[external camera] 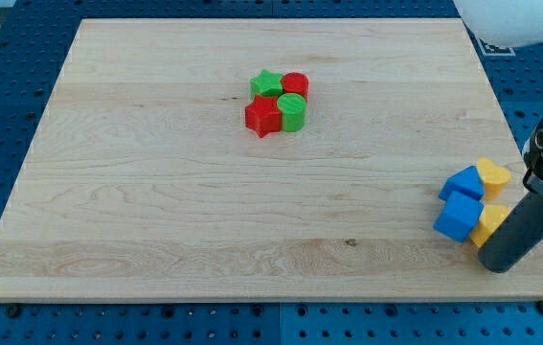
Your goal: Move the blue cube a bit up
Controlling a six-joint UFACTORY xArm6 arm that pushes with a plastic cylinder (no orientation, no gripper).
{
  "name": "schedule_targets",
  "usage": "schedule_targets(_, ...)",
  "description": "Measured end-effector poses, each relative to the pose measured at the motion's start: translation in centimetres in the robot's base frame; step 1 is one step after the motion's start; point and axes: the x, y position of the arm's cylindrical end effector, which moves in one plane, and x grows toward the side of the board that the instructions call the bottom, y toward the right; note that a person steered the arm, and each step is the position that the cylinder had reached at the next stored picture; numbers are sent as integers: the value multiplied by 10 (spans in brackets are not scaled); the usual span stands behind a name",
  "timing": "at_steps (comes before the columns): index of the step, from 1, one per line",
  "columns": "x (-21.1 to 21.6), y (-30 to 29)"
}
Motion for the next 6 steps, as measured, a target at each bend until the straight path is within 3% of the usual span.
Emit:
schedule_targets(3, -3, -6)
schedule_targets(6, -32, -7)
